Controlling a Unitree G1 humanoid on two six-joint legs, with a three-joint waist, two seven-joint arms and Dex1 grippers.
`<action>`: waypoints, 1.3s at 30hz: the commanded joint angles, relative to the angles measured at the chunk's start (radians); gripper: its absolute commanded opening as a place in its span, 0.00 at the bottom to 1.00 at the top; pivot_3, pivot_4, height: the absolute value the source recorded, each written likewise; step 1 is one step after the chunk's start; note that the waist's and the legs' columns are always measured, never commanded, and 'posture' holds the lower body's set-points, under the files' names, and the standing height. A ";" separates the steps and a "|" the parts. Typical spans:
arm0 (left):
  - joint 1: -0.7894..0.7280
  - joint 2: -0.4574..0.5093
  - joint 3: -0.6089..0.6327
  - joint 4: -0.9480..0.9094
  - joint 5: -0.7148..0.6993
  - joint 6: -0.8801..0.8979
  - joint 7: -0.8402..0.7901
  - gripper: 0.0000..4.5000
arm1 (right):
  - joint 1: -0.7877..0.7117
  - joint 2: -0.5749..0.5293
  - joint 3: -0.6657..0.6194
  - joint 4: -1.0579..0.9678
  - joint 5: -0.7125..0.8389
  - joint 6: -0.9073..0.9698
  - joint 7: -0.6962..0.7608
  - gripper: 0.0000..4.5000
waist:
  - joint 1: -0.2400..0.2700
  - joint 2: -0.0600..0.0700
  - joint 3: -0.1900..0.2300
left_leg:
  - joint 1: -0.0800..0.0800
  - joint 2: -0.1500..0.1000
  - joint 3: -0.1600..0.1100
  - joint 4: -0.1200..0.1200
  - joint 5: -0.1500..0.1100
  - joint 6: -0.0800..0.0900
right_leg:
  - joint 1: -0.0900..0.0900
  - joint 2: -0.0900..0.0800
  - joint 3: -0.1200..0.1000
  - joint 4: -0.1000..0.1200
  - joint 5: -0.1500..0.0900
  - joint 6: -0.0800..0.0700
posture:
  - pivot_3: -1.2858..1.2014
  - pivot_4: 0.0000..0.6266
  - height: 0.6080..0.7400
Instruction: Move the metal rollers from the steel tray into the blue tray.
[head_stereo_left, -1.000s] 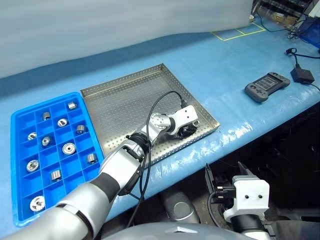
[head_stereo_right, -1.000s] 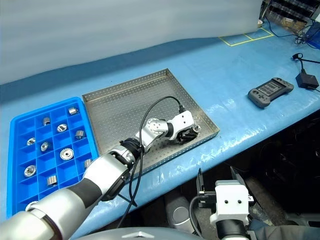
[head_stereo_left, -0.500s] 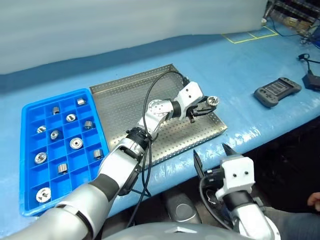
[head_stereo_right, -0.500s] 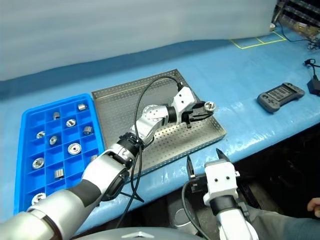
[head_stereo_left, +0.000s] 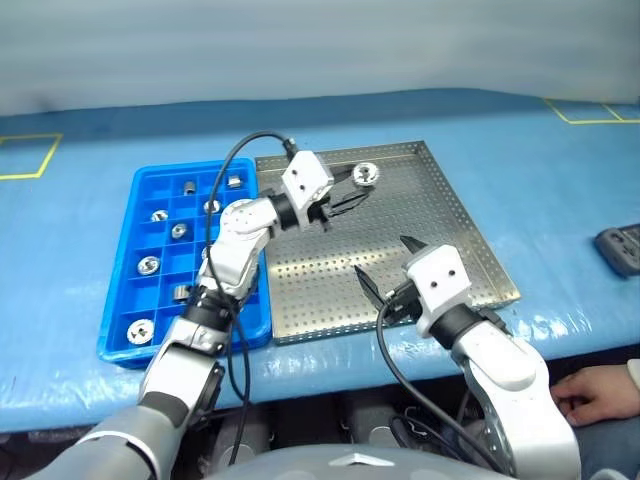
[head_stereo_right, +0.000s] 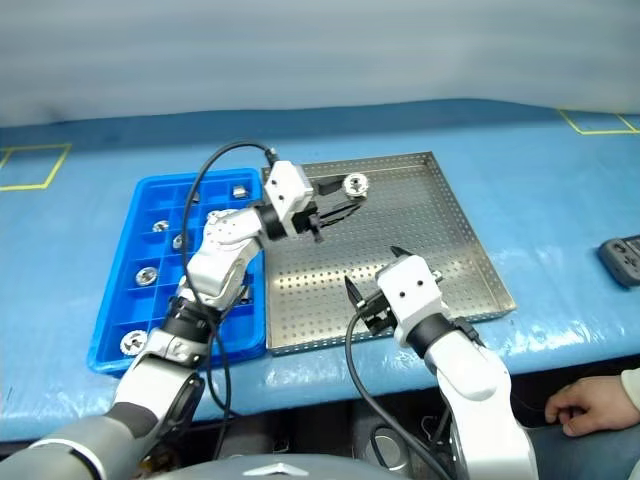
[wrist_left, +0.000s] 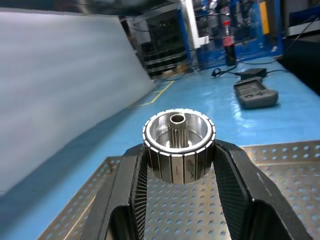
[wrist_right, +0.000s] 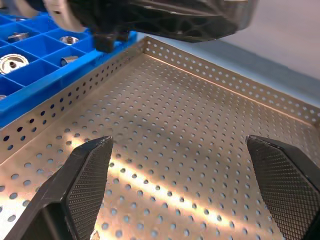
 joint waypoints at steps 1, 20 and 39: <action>0.078 0.066 0.046 -0.208 -0.018 0.076 0.040 0.37 | -0.067 -0.038 -0.015 0.034 0.058 -0.005 0.030 1.00 | 0.036 0.000 0.000 | 0.000 0.000 0.000 0.000 0.000 0.000 | 0.000 0.000 0.000 0.000 0.000 -0.001 | 0.54 0.24 1.00; 0.596 0.317 0.208 -0.692 -0.083 0.423 0.151 0.37 | -0.208 -0.125 0.103 0.207 0.234 -0.081 0.099 1.00 | 0.159 -0.001 0.000 | -0.001 0.001 -0.002 0.003 0.001 0.001 | 0.002 -0.001 -0.006 -0.004 -0.002 -0.008 | 0.62 0.24 1.00; 0.757 0.459 0.288 -0.852 -0.220 0.609 0.108 0.37 | -0.218 -0.140 0.145 0.244 0.264 -0.129 0.081 1.00 | 0.178 -0.001 0.000 | -0.004 0.001 -0.003 0.001 0.000 0.001 | -0.001 -0.003 -0.009 -0.005 -0.003 -0.009 | 0.63 0.24 1.00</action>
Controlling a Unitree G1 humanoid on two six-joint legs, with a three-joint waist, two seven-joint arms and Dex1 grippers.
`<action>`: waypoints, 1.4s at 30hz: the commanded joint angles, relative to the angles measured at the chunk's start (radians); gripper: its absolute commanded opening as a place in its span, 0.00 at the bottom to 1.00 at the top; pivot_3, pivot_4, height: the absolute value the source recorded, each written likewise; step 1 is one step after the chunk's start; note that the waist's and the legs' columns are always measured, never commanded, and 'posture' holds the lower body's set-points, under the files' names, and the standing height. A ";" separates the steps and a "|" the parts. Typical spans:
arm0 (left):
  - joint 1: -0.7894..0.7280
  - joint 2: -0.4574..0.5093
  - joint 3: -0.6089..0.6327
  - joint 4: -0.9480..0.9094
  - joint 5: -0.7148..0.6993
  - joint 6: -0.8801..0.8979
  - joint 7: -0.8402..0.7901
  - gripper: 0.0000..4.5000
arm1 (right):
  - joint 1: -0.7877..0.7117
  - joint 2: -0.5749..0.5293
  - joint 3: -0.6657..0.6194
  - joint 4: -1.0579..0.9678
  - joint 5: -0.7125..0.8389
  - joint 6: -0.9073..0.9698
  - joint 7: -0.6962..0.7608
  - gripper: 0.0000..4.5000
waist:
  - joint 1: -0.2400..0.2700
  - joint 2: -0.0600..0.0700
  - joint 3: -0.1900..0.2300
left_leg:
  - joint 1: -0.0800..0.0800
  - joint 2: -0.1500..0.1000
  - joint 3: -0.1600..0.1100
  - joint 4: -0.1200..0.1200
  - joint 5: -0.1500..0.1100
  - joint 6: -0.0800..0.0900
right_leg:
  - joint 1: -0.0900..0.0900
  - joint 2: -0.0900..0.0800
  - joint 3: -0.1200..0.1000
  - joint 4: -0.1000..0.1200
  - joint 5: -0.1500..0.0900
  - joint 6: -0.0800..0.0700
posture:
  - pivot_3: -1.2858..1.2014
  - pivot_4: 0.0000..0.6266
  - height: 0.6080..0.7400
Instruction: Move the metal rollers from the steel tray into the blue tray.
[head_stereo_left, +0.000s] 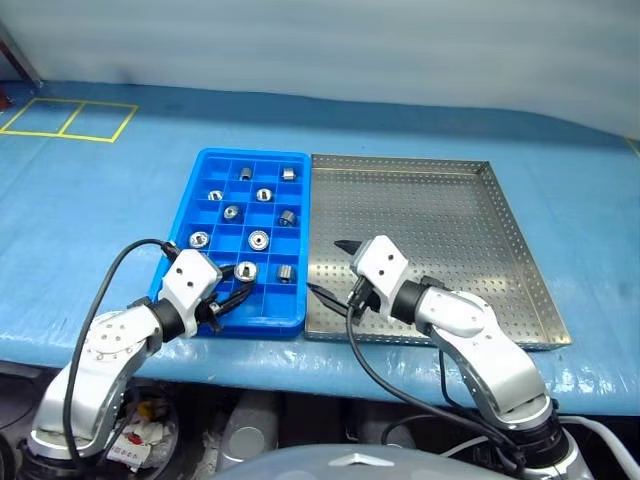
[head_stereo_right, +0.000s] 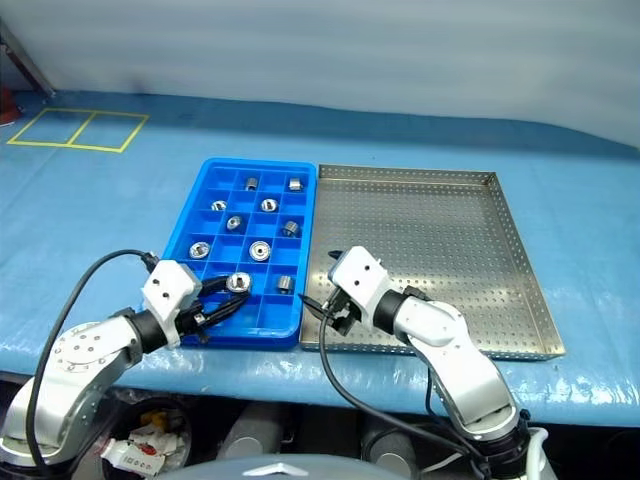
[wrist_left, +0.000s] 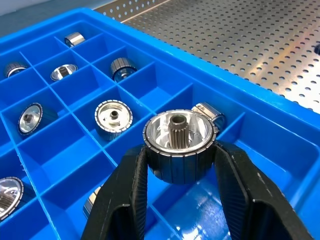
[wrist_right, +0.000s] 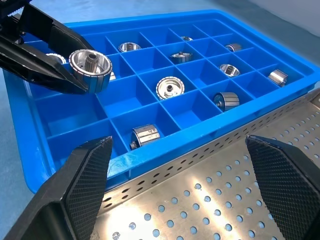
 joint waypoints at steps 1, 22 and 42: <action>0.019 0.037 0.041 -0.075 -0.056 0.030 -0.026 0.37 | -0.010 0.001 0.001 -0.016 0.013 -0.026 -0.010 1.00 | 0.000 0.000 0.000 | 0.000 0.000 0.000 0.000 0.000 0.000 | 0.000 0.000 0.000 0.000 0.000 0.000 | 0.63 0.24 1.00; -0.172 -0.022 -0.026 0.044 -0.065 -0.082 0.024 0.99 | 0.024 -0.020 -0.041 -0.042 0.016 -0.019 -0.056 1.00 | 0.007 0.000 0.000 | -0.001 -0.001 -0.001 0.000 0.000 0.000 | 0.000 -0.001 -0.002 -0.001 0.000 0.000 | 0.61 0.24 1.00; -0.464 -0.223 -0.291 0.403 0.061 -0.338 -0.044 0.99 | 0.316 0.026 -0.192 -0.247 -0.013 0.036 -0.278 1.00 | -0.082 0.000 0.000 | -0.001 -0.001 0.000 0.001 0.000 0.000 | 0.000 0.002 0.000 0.000 0.000 0.000 | 0.51 0.24 1.00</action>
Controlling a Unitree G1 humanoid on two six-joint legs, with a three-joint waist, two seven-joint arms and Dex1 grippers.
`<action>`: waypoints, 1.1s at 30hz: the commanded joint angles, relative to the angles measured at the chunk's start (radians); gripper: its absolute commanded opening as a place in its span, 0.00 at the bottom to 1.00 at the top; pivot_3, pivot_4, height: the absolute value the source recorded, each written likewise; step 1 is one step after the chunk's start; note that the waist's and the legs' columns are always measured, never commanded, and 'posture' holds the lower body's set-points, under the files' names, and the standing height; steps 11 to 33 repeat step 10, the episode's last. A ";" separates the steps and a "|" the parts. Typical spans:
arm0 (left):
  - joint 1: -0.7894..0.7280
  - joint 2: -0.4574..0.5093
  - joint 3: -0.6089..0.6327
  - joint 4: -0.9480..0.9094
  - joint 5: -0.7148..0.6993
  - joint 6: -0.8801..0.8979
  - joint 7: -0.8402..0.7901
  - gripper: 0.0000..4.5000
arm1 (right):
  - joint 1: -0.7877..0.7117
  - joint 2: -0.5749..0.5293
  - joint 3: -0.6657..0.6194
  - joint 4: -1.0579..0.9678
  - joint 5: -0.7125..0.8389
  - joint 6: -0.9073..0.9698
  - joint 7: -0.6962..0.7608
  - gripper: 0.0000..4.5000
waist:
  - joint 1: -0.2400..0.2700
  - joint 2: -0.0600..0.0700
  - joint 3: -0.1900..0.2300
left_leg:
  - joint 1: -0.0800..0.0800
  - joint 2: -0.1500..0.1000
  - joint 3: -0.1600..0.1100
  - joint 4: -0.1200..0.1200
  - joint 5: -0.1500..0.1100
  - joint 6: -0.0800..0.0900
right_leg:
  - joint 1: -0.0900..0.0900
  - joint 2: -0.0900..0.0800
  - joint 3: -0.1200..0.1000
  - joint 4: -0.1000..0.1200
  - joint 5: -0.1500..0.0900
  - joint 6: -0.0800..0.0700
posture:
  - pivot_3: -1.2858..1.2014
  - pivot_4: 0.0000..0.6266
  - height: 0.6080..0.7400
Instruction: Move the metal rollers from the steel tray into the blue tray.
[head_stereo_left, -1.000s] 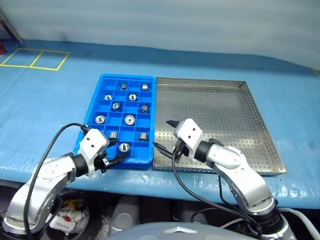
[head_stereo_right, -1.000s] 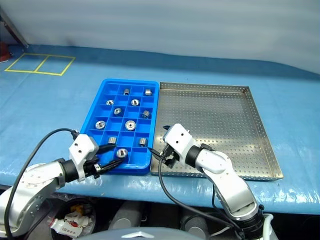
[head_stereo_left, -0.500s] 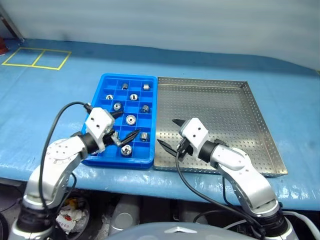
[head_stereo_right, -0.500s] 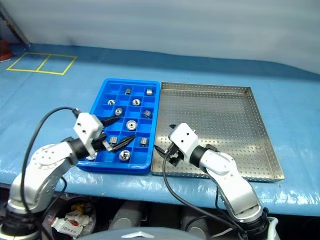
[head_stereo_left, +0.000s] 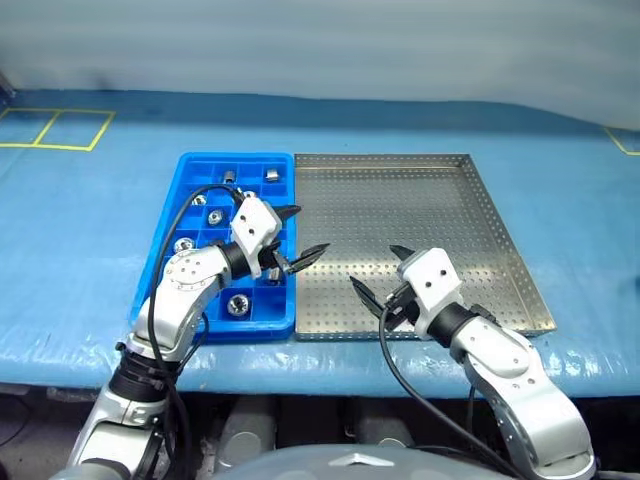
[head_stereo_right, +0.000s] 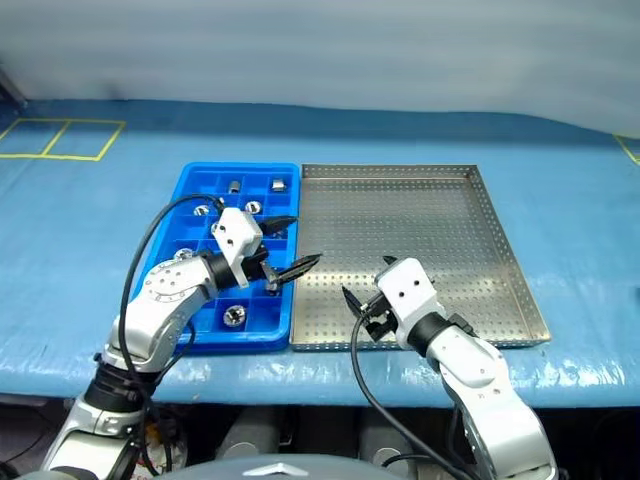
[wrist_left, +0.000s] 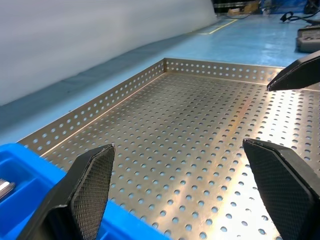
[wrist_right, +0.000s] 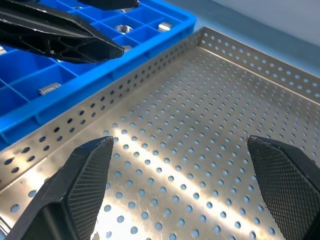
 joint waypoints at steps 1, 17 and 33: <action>-0.007 -0.010 -0.010 -0.005 0.021 -0.045 -0.003 0.99 | 0.024 0.022 -0.027 -0.051 -0.003 -0.011 -0.039 1.00 | -0.007 0.000 0.000 | 0.000 0.000 0.000 0.000 0.000 0.000 | 0.000 0.000 0.000 0.000 0.000 0.000 | 0.51 0.24 1.00; 0.098 -0.019 0.005 -0.063 0.041 -0.049 0.064 0.99 | 0.029 0.089 -0.044 -0.018 -0.005 -0.043 -0.100 1.00 | -0.025 0.001 -0.001 | 0.001 0.001 0.000 0.001 0.000 0.000 | 0.000 0.000 0.001 0.001 0.000 0.001 | 0.52 0.24 1.00; 0.098 -0.019 0.005 -0.063 0.041 -0.049 0.064 0.99 | 0.029 0.089 -0.044 -0.018 -0.005 -0.043 -0.100 1.00 | -0.025 0.001 -0.001 | 0.001 0.001 0.000 0.001 0.000 0.000 | 0.000 0.000 0.001 0.001 0.000 0.001 | 0.52 0.24 1.00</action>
